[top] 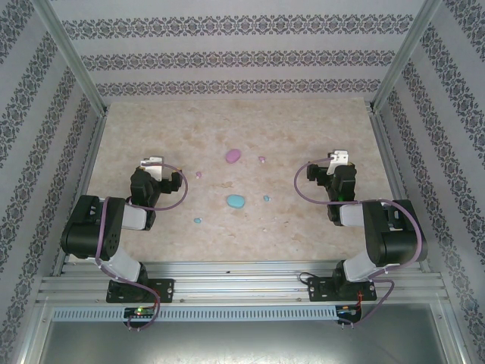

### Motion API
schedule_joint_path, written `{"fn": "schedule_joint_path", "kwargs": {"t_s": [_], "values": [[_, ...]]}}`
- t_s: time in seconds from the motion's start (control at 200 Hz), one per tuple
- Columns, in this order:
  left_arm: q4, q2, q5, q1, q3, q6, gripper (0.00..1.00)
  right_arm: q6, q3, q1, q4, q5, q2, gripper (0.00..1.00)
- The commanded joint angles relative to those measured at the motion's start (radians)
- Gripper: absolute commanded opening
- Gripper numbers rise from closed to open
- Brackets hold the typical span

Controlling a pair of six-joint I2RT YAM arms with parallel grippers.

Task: Insert wireless bluetooth earbuds into charging case

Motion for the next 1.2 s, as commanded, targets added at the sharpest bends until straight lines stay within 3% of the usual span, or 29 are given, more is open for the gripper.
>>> {"fn": "schedule_joint_path", "kwargs": {"t_s": [0.0, 0.28, 0.405, 0.54, 0.689, 0.874, 1.034, 1.194], "values": [[-0.052, -0.02, -0.037, 0.013, 0.014, 0.003, 1.0, -0.01, -0.013, -0.009, 0.004, -0.015, -0.023, 0.98], [-0.055, -0.019, -0.009, 0.037, 0.019, -0.022, 1.0, -0.011, -0.001, -0.012, -0.047, -0.049, -0.065, 0.98], [0.033, -0.042, -0.035, 0.038, -0.041, -0.031, 1.0, -0.01, 0.101, -0.015, -0.343, -0.11, -0.166, 0.98], [-0.045, -0.115, -0.05, 0.038, -0.033, -0.034, 1.0, -0.003, 0.228, 0.019, -0.648, -0.216, -0.229, 0.97], [-0.287, -0.266, -0.089, 0.038, 0.025, -0.046, 1.0, -0.091, 0.361, 0.225, -0.956, -0.223, -0.255, 0.93], [-0.769, -0.392, -0.2, 0.039, 0.213, -0.041, 1.0, -0.073, 0.606, 0.452, -1.304, -0.346, -0.092, 0.81], [-1.193, -0.379, -0.07, 0.037, 0.394, -0.073, 1.0, -0.089, 0.704, 0.635, -1.405, -0.351, 0.02, 0.77], [-1.387, -0.325, -0.017, 0.039, 0.515, -0.161, 1.0, -0.073, 0.816, 0.67, -1.489, -0.33, 0.112, 0.77]]}}
